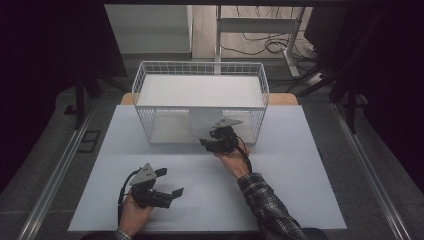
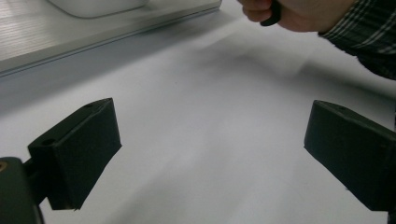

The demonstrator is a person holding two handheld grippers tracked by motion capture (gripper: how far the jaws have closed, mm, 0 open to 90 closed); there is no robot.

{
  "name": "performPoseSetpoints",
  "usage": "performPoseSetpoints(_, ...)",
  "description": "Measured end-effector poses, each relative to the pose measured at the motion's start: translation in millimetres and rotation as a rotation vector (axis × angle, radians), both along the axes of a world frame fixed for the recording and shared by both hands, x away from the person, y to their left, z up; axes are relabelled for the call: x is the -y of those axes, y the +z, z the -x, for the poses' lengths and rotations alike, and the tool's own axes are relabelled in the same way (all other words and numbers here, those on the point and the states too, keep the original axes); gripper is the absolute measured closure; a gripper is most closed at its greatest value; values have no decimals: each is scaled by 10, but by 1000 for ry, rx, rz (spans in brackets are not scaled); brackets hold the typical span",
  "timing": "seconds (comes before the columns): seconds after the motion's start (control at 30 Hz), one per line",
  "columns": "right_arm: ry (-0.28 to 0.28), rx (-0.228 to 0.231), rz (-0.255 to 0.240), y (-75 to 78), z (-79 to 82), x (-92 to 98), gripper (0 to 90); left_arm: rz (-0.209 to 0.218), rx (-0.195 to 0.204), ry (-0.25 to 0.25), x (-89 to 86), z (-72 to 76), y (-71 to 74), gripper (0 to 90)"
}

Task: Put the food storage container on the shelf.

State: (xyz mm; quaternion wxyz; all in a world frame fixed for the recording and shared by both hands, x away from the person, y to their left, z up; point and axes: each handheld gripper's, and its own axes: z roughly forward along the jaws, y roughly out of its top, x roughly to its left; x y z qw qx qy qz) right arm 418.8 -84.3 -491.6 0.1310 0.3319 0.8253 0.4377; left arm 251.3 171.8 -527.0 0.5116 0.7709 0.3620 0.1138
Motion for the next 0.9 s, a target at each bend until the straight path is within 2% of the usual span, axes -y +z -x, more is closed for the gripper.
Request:
performPoseSetpoints(0.33, 49, 13, -7, 31, 150, 57, 249, 1, -8, -7, 12, -7, -12, 25)
performPoseSetpoints(0.73, 89, 16, 29, -45, 302, 74, 95, -18, -15, 22, -3, -25, -36, 9)
performPoseSetpoints(0.9, 92, 10, 23, -19, 368, 119, 71, -56, -19, 32, 9, -27, -48, 9)
